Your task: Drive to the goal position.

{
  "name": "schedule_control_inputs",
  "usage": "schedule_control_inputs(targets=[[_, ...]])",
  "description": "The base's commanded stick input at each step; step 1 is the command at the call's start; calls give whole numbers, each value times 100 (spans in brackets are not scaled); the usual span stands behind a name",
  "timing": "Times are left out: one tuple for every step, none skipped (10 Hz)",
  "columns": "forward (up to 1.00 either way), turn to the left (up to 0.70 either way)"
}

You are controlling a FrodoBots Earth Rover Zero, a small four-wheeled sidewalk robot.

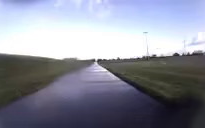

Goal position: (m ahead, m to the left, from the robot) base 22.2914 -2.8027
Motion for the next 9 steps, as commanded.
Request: schedule_control_inputs(targets=[[45,0],[45,0],[45,0],[45,0],[45,0],[45,0],[45,0],[45,0],[45,0]])
